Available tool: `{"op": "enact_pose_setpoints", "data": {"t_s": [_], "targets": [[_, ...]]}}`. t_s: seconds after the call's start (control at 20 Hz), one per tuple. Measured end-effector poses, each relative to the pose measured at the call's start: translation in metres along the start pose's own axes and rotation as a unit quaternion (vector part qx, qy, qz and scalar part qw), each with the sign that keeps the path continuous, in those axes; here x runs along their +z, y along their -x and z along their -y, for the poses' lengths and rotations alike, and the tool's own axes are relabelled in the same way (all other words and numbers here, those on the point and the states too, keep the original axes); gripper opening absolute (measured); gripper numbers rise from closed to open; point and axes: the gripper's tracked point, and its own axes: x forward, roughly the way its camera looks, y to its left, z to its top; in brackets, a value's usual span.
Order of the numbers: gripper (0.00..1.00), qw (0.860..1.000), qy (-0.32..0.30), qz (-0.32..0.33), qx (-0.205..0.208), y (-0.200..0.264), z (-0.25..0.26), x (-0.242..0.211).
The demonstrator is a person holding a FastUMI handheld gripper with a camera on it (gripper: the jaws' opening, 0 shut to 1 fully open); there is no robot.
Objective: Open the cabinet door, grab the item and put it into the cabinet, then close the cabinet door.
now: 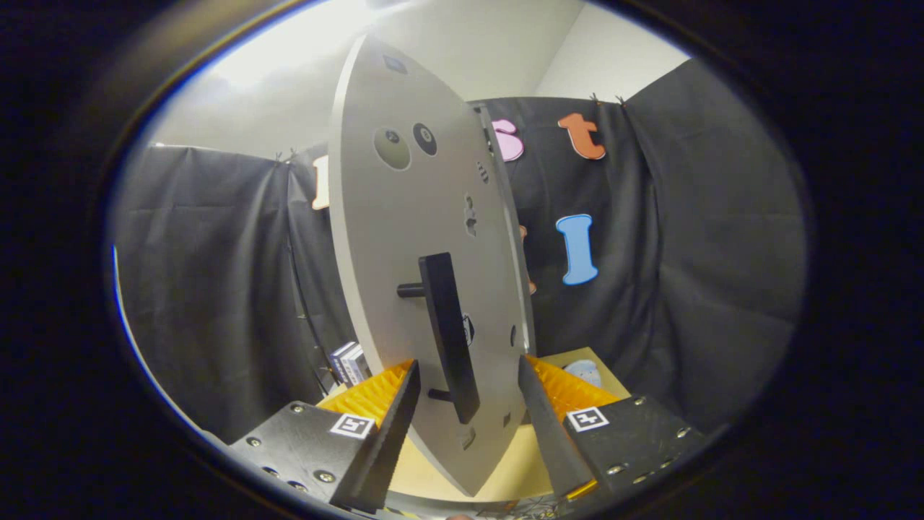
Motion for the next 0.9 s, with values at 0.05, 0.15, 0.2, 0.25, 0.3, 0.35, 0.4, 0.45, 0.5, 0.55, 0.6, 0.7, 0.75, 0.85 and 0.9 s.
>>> {"op": "enact_pose_setpoints", "data": {"t_s": [0.05,0.15,0.2,0.25,0.3,0.35,0.4,0.45,0.5,0.55,0.6,0.7,0.75,0.85,0.9], "targets": [[0.82,1.000,-0.001,0.000,0.005,-0.004,-0.004,-0.001],[0.82,1.000,-0.003,-0.001,0.019,-0.008,-0.013,-0.004],[0.82,1.000,-0.005,-0.001,0.025,-0.011,-0.016,-0.004],[0.82,1.000,-0.006,-0.002,0.030,-0.013,-0.020,-0.006],[0.82,0.999,-0.006,-0.003,0.035,-0.016,-0.024,-0.007],[0.82,0.999,-0.004,-0.004,0.039,-0.019,-0.027,-0.008],[0.82,0.999,-0.001,-0.003,0.045,-0.023,-0.032,-0.007],[0.81,0.999,0.002,-0.002,0.050,-0.027,-0.038,-0.008],[0.82,0.999,0.004,-0.002,0.053,-0.032,-0.041,-0.009],[0.82,0.998,0.008,-0.003,0.057,-0.038,-0.046,-0.010],[0.82,0.998,0.012,-0.004,0.061,-0.043,-0.050,-0.012],[0.82,0.997,0.019,-0.003,0.069,-0.053,-0.061,-0.013],[0.82,0.997,0.022,-0.005,0.074,-0.058,-0.065,-0.015],[0.82,0.996,0.028,-0.006,0.083,-0.069,-0.076,-0.017],[0.82,0.996,0.030,-0.007,0.088,-0.075,-0.082,-0.019]]}}
